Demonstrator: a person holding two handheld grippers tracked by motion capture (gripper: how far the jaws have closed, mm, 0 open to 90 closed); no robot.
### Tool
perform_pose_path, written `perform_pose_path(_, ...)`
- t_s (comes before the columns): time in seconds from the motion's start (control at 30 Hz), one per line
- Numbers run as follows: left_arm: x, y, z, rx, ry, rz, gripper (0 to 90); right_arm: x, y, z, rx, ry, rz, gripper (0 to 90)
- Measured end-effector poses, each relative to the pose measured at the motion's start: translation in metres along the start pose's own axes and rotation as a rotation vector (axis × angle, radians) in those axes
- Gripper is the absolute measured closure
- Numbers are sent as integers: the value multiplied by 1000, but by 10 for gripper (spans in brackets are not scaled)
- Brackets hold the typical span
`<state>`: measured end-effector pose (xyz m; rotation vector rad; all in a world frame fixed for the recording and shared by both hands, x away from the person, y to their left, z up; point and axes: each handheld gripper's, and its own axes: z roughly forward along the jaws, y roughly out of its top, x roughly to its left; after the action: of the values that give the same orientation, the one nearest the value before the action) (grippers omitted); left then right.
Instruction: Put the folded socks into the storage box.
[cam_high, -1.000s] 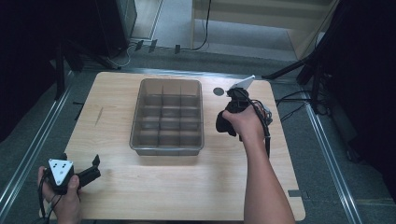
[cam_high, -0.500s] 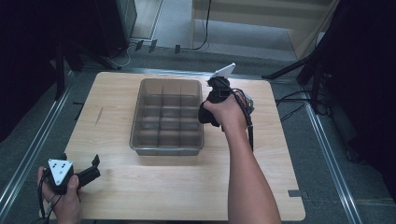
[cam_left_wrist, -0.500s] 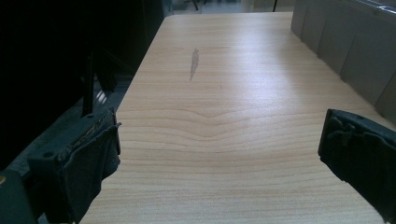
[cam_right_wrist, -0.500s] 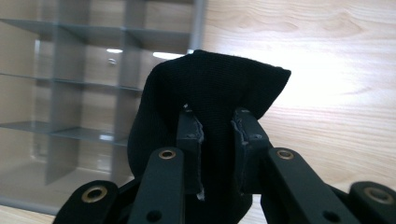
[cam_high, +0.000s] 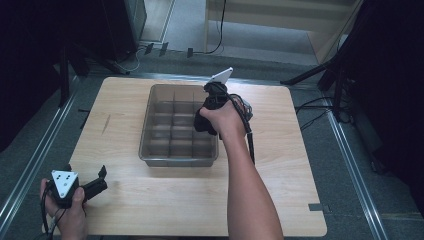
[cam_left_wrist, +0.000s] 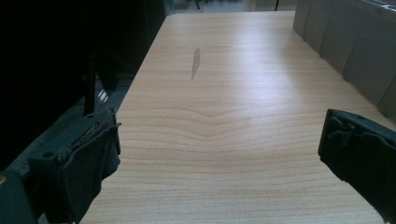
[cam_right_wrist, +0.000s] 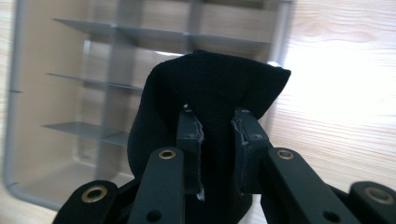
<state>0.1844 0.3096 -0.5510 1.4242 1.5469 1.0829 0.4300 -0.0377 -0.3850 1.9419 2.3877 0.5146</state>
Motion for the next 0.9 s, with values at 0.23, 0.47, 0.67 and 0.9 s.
perform_pose_path(0.23,0,0,0,-1,1,-9,0,9,-1,18,-12,9,-33,749)
perform_pose_path(0.47,1,0,0,4,0,-7,0,0,-12,47,-37,3,-36,746)
perform_pose_path(0.67,1,0,1,12,4,-10,0,-6,-25,63,-50,-57,-83,735)
perform_pose_path(0.9,1,0,1,19,10,-15,0,-5,-29,69,-65,-63,-77,724)
